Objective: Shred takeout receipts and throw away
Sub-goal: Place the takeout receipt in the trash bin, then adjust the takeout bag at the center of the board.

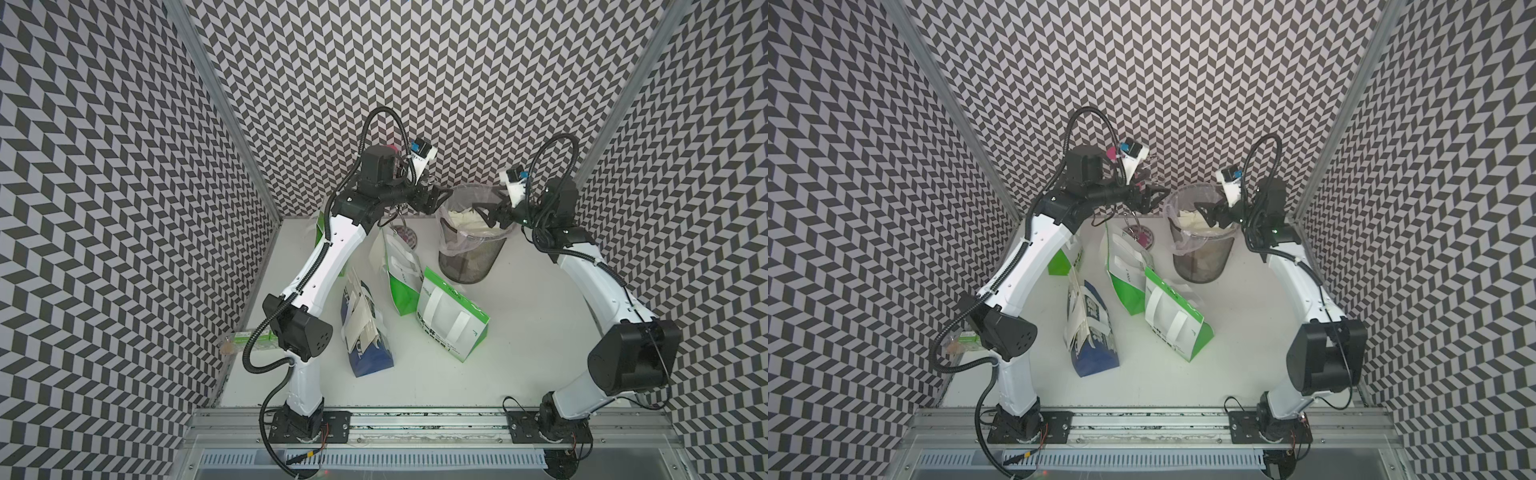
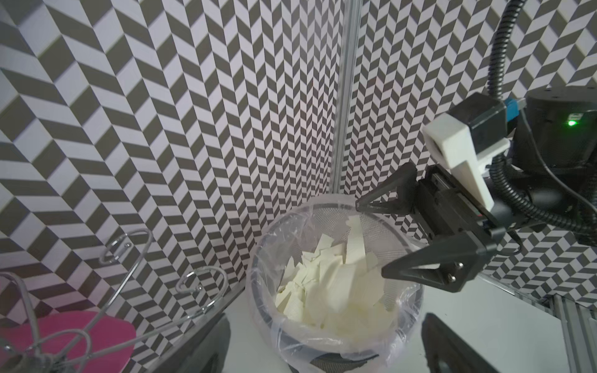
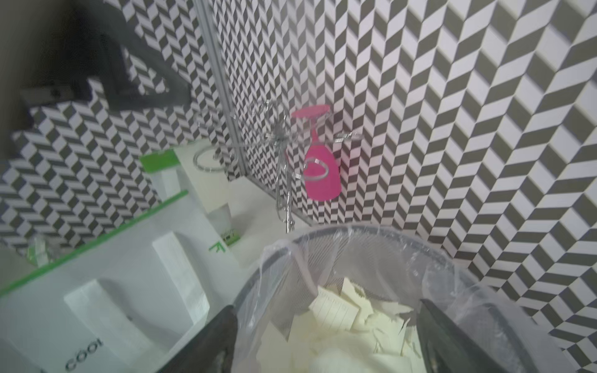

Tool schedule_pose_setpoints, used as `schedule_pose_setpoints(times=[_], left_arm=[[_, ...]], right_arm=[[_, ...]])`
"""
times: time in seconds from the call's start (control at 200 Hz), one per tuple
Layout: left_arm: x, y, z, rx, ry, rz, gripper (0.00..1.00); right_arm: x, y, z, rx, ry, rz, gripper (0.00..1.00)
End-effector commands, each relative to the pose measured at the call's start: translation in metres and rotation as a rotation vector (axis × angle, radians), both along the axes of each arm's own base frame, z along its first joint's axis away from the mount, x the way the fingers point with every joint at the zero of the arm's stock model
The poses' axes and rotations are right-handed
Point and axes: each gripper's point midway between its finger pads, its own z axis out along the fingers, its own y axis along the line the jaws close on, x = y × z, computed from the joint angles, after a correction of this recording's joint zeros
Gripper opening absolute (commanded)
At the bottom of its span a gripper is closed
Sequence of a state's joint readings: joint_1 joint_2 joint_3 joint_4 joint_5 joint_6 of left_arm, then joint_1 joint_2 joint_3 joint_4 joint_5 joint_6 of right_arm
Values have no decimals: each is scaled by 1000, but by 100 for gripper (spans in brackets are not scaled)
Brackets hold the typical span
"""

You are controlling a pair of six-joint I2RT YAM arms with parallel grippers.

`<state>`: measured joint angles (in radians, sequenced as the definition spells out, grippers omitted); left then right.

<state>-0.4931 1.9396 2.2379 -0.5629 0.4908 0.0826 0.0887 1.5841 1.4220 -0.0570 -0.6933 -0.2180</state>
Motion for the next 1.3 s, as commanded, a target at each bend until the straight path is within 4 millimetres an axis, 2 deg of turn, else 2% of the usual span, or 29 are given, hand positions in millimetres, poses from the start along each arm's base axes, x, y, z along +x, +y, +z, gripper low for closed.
schedule_pose_setpoints(times=[0.0,0.145,0.265,0.386,0.496,0.606,0.701,0.816,0.946,1.031,1.162,1.297], left_arm=[[2,-2,2,8,-23,2,93],[16,-10,-9,14,-1,-7,93],[17,-11,-13,27,3,-6,93],[15,2,-9,65,-1,43,93],[8,25,-1,111,6,127,93],[-2,51,-10,174,45,231,92],[-17,77,-14,222,71,315,92],[-40,100,-18,252,104,370,92],[-69,119,-18,247,121,378,93],[-84,140,-19,236,135,381,93],[-98,178,-32,219,167,406,93],[-102,211,-59,219,206,464,93]], right_arm=[[-12,5,41,-17,-226,44,89],[8,0,34,-62,-174,7,89],[0,5,46,-15,-173,42,89],[-5,9,62,41,-114,64,88],[-22,20,75,90,-80,110,87],[-46,32,84,121,-69,131,88],[-62,40,85,156,-34,148,89],[-81,59,84,188,21,185,88],[-99,91,77,192,95,194,86],[-110,110,75,184,127,198,86],[-132,143,69,182,182,213,85],[-153,179,50,143,256,232,84]])
